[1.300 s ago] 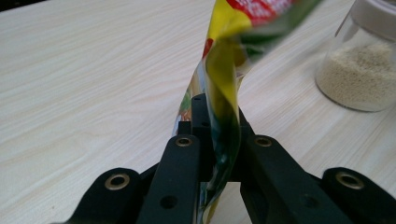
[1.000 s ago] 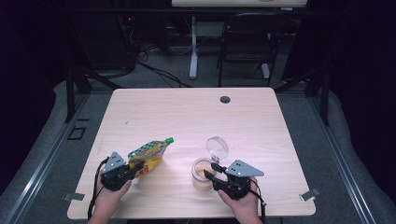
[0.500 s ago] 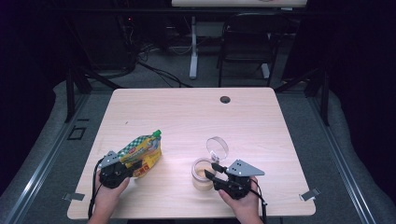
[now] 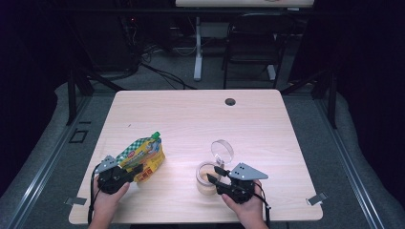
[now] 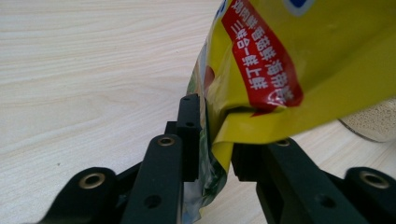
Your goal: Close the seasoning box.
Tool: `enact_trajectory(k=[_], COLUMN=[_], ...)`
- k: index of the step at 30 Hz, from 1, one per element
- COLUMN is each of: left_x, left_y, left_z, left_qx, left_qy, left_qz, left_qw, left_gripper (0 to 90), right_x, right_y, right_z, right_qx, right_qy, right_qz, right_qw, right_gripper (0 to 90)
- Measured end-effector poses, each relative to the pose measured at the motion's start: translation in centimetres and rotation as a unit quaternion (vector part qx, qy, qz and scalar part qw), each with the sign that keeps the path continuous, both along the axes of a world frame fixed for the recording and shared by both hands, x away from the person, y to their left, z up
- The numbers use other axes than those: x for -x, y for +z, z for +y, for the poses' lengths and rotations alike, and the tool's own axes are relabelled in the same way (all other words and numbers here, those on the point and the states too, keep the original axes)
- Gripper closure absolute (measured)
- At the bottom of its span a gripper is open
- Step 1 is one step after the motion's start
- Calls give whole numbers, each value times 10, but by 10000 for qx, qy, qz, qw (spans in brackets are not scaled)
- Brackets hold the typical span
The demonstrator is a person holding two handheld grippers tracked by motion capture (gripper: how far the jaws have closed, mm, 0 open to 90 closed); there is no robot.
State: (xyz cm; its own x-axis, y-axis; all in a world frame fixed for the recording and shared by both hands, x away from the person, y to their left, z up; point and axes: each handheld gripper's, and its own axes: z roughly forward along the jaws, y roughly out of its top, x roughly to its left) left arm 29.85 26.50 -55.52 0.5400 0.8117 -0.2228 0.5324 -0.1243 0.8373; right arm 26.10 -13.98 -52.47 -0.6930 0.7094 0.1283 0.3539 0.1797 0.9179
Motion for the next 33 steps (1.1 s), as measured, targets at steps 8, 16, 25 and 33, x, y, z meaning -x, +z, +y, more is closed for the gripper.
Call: enact_trajectory(k=[8,16,25,33], left_x=[4,6,6,7], left_y=[1,2,2,2], left_z=[2,-2,-2,-3], left_qx=[-71,-98,-127,-177], left_qy=[108,41,90,69], left_qz=[-54,-138,-194,-185], left_qw=[9999,9998,9997,9996], left_gripper=[645,567,492,467], right_x=[-2,-2,-2,-4], right_y=[0,0,0,0], right_z=[2,3,3,1], right_qx=[-22,6,5,14], right_qy=[35,56,78,91], right_qz=[18,5,19,56], right_qw=[10000,10000,10000,9999], right_gripper=[600,598,595,590])
